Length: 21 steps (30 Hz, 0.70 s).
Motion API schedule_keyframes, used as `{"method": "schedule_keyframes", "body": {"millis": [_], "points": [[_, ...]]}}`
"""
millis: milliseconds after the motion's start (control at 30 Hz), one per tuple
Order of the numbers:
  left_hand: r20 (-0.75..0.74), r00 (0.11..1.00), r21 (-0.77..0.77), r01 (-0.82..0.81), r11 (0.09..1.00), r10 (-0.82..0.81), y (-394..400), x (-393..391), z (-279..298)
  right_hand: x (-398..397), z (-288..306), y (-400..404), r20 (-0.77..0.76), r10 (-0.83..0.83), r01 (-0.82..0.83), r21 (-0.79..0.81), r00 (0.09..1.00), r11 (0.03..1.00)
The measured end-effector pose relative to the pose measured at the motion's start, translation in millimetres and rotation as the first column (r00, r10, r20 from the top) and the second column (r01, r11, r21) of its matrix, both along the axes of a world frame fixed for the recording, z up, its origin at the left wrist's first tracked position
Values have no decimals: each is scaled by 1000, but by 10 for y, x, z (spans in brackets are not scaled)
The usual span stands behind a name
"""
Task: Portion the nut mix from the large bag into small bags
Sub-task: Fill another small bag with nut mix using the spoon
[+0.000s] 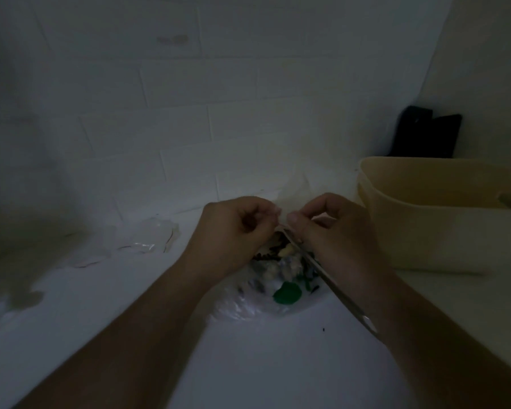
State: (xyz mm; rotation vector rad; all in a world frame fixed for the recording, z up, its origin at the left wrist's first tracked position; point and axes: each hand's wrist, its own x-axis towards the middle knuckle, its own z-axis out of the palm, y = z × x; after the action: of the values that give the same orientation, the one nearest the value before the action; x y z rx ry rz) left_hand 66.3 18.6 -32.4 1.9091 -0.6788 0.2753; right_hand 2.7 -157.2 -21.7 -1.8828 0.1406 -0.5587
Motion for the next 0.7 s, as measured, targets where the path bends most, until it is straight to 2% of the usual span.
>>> {"method": "schedule_keyframes", "body": {"millis": [133,300,500,600,700], "points": [[13,1000,22,-12,1000,12,-10,-34,-4,-6,-13,18,18,-22,22,11,1000,1000],[-100,986,-109,124,986,-135,-63,-144,5,-11,-51,73,17,26,-26,-16,1000,1000],[-86,996,-77,24,997,-30,-109,-122,-11,-37,-73,47,31,57,-51,-177,998,983],[-63,998,-29,5,1000,-6,-97,-108,-11,-36,-83,42,64,-6,21,-242,998,970],[45,996,27,-75,997,74,-82,-95,-14,-41,-42,17,89,-94,117,-317,992,941]]}}
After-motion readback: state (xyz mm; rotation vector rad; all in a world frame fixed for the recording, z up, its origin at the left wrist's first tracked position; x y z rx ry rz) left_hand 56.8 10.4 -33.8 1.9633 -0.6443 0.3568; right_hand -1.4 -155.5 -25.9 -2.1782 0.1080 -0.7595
